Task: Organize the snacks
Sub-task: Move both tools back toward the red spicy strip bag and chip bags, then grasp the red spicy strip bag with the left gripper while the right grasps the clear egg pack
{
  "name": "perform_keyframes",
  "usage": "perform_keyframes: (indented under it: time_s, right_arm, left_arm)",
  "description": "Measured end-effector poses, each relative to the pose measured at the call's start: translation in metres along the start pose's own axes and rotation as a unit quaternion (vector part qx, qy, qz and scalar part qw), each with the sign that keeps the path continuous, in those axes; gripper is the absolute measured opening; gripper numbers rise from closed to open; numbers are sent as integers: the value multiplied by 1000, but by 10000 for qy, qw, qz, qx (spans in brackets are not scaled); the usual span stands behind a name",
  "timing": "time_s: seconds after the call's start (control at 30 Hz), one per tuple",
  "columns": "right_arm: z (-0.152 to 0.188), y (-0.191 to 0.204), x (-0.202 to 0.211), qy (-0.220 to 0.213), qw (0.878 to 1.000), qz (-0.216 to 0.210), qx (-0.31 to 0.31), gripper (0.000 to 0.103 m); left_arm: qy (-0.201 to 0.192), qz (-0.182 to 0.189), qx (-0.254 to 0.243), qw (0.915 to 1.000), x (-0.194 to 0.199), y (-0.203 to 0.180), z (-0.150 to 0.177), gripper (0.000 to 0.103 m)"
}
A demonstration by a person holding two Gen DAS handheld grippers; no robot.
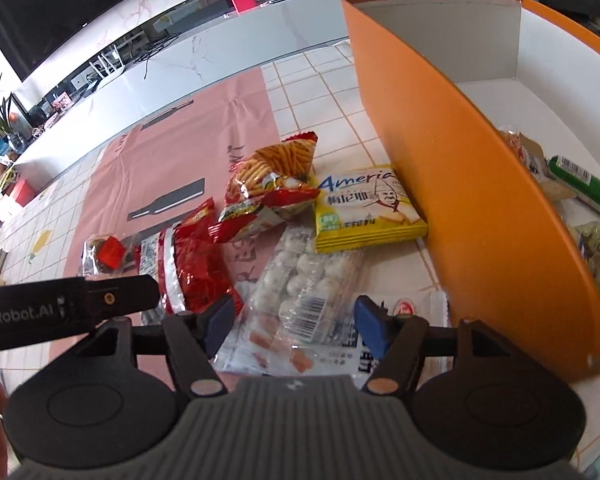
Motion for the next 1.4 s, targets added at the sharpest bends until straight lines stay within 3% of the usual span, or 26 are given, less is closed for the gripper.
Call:
perform_keyframes:
  time_s: [0.27, 0.43, 0.63, 0.8, 1.17, 1.27, 1.4]
  right_arm:
    - [0, 4, -3, 77, 9995, 193, 233, 66]
    - [1, 4, -1, 95, 9994, 218, 251, 68]
    - [2, 6, -3, 93, 9991, 213, 359, 67]
    - [5, 6, 3, 68, 9984, 139, 537, 57]
    - [21, 5, 19, 328, 9914, -266, 1242, 56]
    - [19, 6, 21, 314, 9902, -234, 1337, 59]
    - [14, 10, 21, 232, 9888, -269, 1450, 67]
  left_arm:
    - [150, -183, 364, 9991, -22, -9, -3, 86]
    - [250, -548, 436, 9972, -36, -19, -8, 87]
    - [342, -961, 164, 9946, -48, -30, -14, 89]
    - [501, -887, -152, 9947, -42, -26, -7, 78]
    - [1236, -800, -843, 9855, -19, -3, 23, 78]
    - [1069, -855, -912, 9864, -17, -3, 30, 84]
    - [900, -909, -610, 9899, -15, -1, 30, 89]
Point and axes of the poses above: each gripper's, at about its wrist camera, not at the fingertips, and x roughly against the way its jaws point, y to its left, z to its underside, the point moved 1 cm from there along -x, roughly the way its jaws point, and after that the axes turned 5 degrees about -z, right-handed, at the moved point
